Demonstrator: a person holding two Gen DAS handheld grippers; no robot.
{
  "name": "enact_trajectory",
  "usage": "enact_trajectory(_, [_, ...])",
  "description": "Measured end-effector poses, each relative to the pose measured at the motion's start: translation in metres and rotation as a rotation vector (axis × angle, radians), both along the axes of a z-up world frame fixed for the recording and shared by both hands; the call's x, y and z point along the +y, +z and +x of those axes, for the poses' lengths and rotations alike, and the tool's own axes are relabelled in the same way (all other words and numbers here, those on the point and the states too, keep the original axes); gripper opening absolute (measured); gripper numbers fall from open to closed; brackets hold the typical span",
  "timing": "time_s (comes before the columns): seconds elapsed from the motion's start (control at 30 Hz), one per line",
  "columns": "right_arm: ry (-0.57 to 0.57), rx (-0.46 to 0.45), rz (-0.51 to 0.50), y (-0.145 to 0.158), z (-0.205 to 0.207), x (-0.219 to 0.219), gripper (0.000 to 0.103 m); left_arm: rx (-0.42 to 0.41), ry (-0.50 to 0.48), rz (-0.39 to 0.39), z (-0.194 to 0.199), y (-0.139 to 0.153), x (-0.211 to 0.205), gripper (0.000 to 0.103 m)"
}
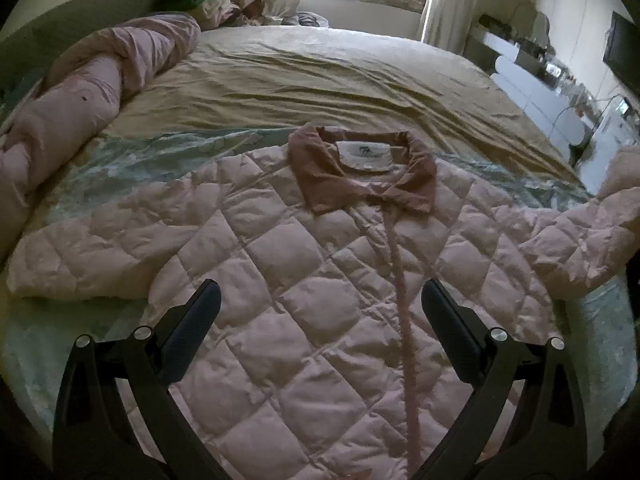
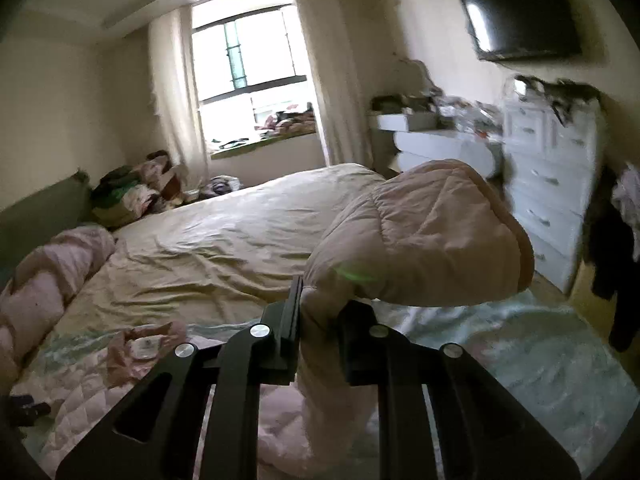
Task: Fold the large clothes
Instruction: 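Carry the held sleeve across the jacket front toward the collar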
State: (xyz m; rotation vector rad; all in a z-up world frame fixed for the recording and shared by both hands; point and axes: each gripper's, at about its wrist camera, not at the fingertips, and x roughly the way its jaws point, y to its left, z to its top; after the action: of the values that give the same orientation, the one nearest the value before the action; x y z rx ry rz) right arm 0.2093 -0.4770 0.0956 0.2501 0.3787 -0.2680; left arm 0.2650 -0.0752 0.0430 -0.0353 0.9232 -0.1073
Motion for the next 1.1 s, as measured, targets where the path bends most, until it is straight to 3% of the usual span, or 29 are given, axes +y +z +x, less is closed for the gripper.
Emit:
enact_trajectory(0.23, [0.087, -0.016, -0.055, 0.026, 0.025, 0.05, 0.014, -0.014, -0.004, -0.068, -0.003, 0.011, 0.015, 0.094])
enact_trajectory(0.5, [0.17, -0.016, -0.087, 0.031, 0.044, 0.101, 0.014, -0.023, 0.05, -0.153, -0.003, 0.017, 0.05, 0.094])
enact_trajectory(0.87, [0.283, 0.002, -0.135, 0.026, 0.064, 0.175, 0.014, -0.052, 0.13, -0.111, -0.009, 0.013, 0.093, 0.094])
enact_trajectory(1.1, [0.35, 0.023, -0.147, 0.016, 0.077, 0.222, 0.014, -0.041, 0.131, -0.159, -0.01, 0.005, 0.113, 0.094])
